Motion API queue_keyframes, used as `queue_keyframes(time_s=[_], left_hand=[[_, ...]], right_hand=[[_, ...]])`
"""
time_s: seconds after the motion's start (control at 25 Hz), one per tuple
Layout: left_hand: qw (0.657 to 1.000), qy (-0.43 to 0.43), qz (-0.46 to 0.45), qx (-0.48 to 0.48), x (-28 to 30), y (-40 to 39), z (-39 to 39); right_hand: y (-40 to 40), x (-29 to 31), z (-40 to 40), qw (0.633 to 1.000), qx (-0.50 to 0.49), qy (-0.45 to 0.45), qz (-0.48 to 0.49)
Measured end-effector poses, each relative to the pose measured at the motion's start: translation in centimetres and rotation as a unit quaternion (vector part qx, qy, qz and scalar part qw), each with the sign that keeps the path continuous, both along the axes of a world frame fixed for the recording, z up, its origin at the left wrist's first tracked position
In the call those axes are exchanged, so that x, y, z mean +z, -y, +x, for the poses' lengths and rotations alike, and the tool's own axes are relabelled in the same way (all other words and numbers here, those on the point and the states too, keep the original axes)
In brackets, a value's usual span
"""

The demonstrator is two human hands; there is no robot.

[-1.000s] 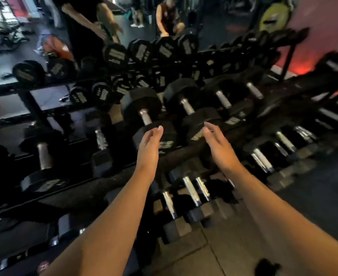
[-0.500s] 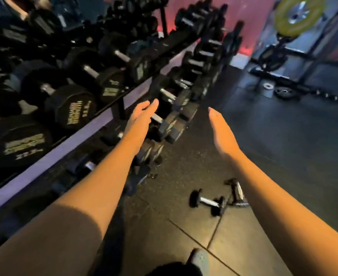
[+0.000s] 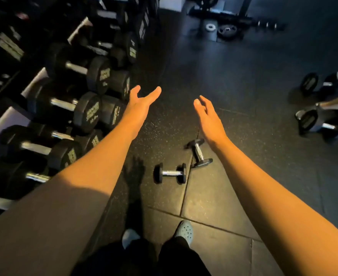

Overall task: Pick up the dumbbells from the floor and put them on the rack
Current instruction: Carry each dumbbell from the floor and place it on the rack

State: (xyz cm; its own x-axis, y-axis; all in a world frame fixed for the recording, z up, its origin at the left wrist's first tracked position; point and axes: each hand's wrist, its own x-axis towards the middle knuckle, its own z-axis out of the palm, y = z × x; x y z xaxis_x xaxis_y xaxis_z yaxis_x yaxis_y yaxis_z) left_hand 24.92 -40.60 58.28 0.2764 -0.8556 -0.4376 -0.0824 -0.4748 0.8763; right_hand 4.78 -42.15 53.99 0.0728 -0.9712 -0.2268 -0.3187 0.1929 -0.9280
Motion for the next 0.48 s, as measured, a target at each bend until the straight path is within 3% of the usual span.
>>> queue_keyframes(time_s=[0.36, 0.48], left_hand=[[0.994, -0.002, 0.107, -0.011, -14.9, 6.1, -0.5], [0.991, 0.0, 0.132, 0.002, -23.0, 7.3, -0.2]], right_hand=[[2.6, -14.7, -3.2, 0.99, -0.082, -0.044, 0.109], [3.4, -22.7, -3.1, 0.985, -0.085, -0.064, 0.137]])
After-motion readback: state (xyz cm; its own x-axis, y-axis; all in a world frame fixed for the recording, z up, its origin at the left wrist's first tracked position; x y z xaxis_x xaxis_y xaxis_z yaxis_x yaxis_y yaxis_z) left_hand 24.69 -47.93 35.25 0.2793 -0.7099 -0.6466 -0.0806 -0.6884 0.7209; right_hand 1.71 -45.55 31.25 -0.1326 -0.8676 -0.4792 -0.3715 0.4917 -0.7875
